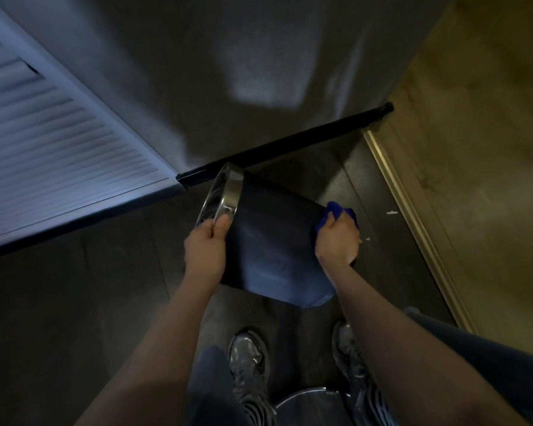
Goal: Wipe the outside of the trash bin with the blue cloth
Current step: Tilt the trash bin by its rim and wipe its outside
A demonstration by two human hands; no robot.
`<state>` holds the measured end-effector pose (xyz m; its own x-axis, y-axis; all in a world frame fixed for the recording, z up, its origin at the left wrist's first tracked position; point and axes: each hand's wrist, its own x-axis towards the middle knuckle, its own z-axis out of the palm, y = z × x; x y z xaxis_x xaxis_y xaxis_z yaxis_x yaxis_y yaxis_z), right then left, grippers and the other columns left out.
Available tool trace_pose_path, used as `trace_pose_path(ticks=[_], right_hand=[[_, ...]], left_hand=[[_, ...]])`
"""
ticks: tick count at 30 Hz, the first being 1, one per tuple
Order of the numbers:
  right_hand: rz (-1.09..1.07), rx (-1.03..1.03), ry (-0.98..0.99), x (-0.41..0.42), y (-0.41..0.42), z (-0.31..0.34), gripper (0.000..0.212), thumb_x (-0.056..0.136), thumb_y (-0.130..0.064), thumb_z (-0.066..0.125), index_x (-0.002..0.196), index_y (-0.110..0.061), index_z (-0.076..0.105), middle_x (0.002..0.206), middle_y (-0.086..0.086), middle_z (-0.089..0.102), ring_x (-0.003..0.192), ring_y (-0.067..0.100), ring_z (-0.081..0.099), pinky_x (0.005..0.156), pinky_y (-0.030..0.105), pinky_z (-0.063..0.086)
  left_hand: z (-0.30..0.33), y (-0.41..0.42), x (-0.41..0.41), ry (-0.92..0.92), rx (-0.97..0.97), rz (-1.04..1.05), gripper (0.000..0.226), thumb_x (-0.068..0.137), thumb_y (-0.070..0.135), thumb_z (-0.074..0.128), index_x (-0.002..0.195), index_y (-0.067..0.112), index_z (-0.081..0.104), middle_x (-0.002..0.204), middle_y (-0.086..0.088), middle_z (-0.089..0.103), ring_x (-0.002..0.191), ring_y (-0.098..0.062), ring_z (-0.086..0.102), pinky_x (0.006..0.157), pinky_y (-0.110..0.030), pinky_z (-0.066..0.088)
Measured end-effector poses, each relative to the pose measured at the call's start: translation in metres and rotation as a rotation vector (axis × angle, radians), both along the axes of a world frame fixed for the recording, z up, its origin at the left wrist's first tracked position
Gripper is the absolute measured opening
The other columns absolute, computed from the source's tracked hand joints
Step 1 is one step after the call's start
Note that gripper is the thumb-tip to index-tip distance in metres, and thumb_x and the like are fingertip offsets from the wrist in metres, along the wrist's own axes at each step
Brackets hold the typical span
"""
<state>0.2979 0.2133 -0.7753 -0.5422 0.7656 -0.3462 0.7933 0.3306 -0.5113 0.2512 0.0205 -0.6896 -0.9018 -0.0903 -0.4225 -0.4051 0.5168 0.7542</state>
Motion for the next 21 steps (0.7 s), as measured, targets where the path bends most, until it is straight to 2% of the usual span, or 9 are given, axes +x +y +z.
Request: trace_pose_path(ticks=[2,4,7,10,13,17,19,21], right_hand=[[-0.038,-0.047,0.012,-0.019,-0.015,0.011,0.033,0.095,-0.027,0.038,0.108,-0.003,0.057,0.115,0.02,0.06,0.107,0.035,0.054,0.088,0.037,0.042],[0.076,-0.075,0.13,-0.045,-0.036,0.029,0.029,0.095,-0.025,0.04,0.106,-0.008,0.061,0.113,0.017,0.063,0.104,0.032,0.056,0.082,0.031,0.039],[0.325,0.014,0.31,-0.075,-0.075,0.056,0.026,0.094,-0.022,0.042,0.103,-0.007,0.061,0.106,0.016,0.066,0.099,0.031,0.059,0.08,0.032,0.041],[0.523,0.092,0.449,-0.067,-0.096,0.062,0.032,0.091,-0.02,0.048,0.118,-0.005,0.054,0.117,0.015,0.063,0.109,0.028,0.057,0.093,0.033,0.042],[0.7,0.128,0.507,-0.037,-0.09,0.05,0.042,0.09,-0.02,0.049,0.13,-0.006,0.047,0.133,0.011,0.055,0.123,0.023,0.05,0.106,0.024,0.028],[0.69,0.21,0.444,0.002,-0.063,0.029,0.044,0.09,-0.026,0.045,0.13,-0.008,0.048,0.134,0.009,0.053,0.124,0.021,0.05,0.105,0.029,0.034],[0.594,0.139,0.404,0.013,-0.053,0.022,0.042,0.092,-0.024,0.047,0.132,-0.011,0.046,0.137,0.007,0.051,0.126,0.021,0.047,0.104,0.03,0.034],[0.4,0.059,0.315,0.001,-0.046,0.019,0.037,0.095,-0.027,0.042,0.127,-0.011,0.049,0.132,0.008,0.055,0.12,0.024,0.051,0.096,0.029,0.04]], left_hand=[[0.0,0.005,0.002,0.016,-0.033,-0.043,0.035,0.091,0.032,0.047,0.068,0.008,0.057,0.063,-0.003,0.049,0.065,-0.021,0.046,0.068,-0.035,0.04],[0.001,0.008,0.005,0.021,-0.039,-0.065,0.036,0.091,0.032,0.047,0.075,0.002,0.058,0.066,-0.005,0.051,0.067,-0.021,0.047,0.071,-0.036,0.04],[0.0,0.008,0.005,0.023,-0.041,-0.069,0.034,0.092,0.03,0.047,0.064,0.011,0.051,0.062,-0.002,0.048,0.062,-0.018,0.043,0.066,-0.032,0.035],[-0.004,0.002,0.004,0.017,-0.014,-0.021,0.033,0.092,0.025,0.047,0.061,0.014,0.049,0.063,-0.005,0.049,0.063,-0.017,0.043,0.063,-0.029,0.033],[-0.003,-0.004,0.003,0.014,-0.003,-0.015,0.036,0.092,0.024,0.048,0.057,0.015,0.047,0.06,-0.002,0.047,0.059,-0.014,0.041,0.055,-0.029,0.032],[-0.002,-0.007,0.002,-0.01,0.029,-0.006,0.029,0.092,0.025,0.048,0.068,0.009,0.055,0.067,-0.007,0.052,0.067,-0.018,0.045,0.065,-0.03,0.036],[-0.001,-0.006,0.004,-0.004,0.037,-0.02,0.031,0.092,0.027,0.048,0.066,0.012,0.055,0.065,-0.004,0.051,0.067,-0.017,0.046,0.063,-0.03,0.036],[0.0,-0.005,0.006,0.008,0.043,-0.034,0.031,0.091,0.028,0.048,0.068,0.01,0.056,0.064,-0.003,0.05,0.068,-0.018,0.046,0.065,-0.031,0.037]])
